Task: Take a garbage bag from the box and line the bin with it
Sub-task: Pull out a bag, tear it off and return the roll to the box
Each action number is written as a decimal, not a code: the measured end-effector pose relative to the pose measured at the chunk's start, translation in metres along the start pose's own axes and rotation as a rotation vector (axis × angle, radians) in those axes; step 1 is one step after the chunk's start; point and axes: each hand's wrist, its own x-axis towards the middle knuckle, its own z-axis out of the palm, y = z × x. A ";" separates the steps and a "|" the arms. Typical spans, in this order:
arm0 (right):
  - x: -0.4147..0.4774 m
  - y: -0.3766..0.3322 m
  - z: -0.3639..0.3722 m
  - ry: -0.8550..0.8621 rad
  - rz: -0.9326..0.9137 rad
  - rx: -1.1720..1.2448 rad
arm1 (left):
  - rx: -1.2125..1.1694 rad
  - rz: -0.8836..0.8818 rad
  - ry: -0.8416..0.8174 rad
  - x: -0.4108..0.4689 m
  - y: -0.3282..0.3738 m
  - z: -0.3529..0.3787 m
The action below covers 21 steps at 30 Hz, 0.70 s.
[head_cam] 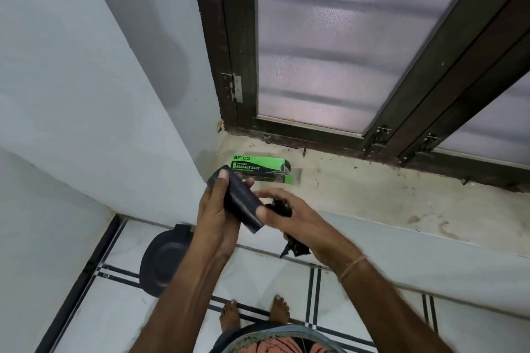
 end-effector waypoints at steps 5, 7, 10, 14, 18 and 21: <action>0.008 0.005 0.000 0.155 0.012 0.281 | 0.011 0.011 -0.104 0.002 -0.005 0.013; 0.009 0.008 -0.006 0.174 0.064 0.424 | 0.011 -0.017 -0.148 0.004 -0.008 0.011; 0.008 0.012 -0.014 0.071 0.093 0.534 | 0.059 -0.011 -0.143 0.009 -0.013 0.013; 0.008 0.016 -0.028 0.065 0.014 0.482 | 0.236 0.037 -0.139 0.013 -0.020 0.028; 0.016 0.026 -0.058 0.265 -0.016 0.511 | 0.810 0.243 -0.085 0.029 -0.023 0.032; 0.024 0.035 -0.088 0.389 -0.004 0.509 | 1.370 0.512 -0.053 0.067 -0.024 0.021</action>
